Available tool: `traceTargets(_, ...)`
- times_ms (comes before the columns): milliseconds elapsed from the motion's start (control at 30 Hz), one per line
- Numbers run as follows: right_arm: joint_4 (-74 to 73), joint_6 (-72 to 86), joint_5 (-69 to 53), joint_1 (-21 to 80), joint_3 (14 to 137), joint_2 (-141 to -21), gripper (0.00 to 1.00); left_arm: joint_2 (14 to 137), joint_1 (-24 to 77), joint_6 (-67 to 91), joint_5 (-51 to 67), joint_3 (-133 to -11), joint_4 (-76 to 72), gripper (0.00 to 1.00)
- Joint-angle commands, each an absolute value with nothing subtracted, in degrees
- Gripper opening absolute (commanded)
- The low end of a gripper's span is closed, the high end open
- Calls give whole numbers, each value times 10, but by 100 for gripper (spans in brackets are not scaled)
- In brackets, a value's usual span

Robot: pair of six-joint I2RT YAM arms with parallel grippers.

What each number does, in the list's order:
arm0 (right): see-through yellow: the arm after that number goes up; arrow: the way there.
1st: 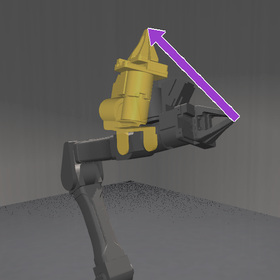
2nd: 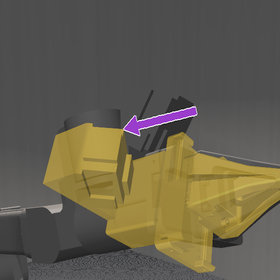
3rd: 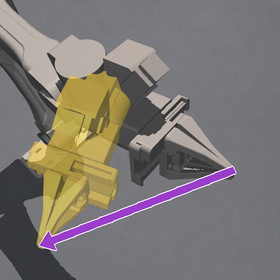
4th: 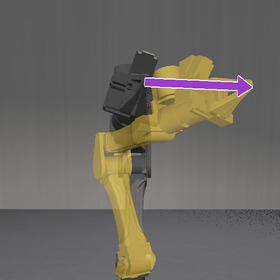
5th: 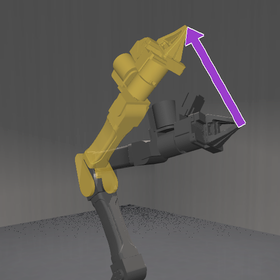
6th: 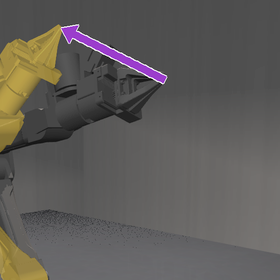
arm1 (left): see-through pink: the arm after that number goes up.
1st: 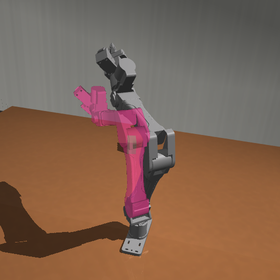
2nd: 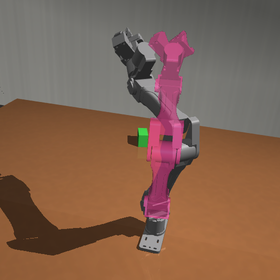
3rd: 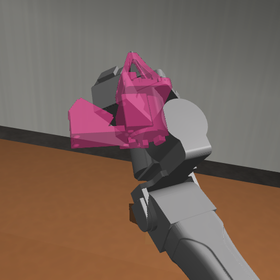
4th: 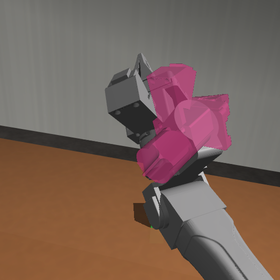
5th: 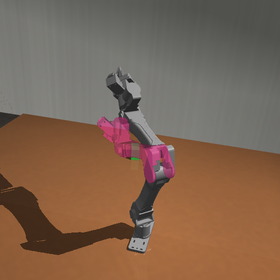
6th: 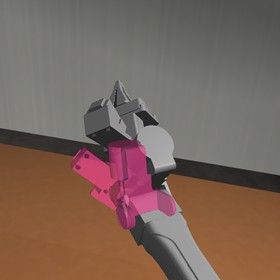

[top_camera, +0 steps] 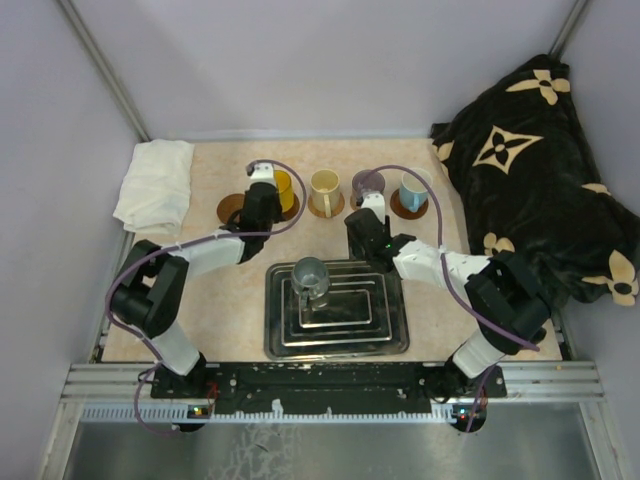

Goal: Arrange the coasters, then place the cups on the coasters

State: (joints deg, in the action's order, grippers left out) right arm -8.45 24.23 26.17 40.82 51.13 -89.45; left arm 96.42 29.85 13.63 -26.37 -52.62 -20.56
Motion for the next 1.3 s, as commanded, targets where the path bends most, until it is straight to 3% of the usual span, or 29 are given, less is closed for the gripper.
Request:
traceTargets(0,-75,254,260,403,534,-902,55,966,296,149,-280,-567,-268,4)
traceTargets(1267,-65,256,244,403,509,-899,54,1006,301,180,-301,-574,-257,4)
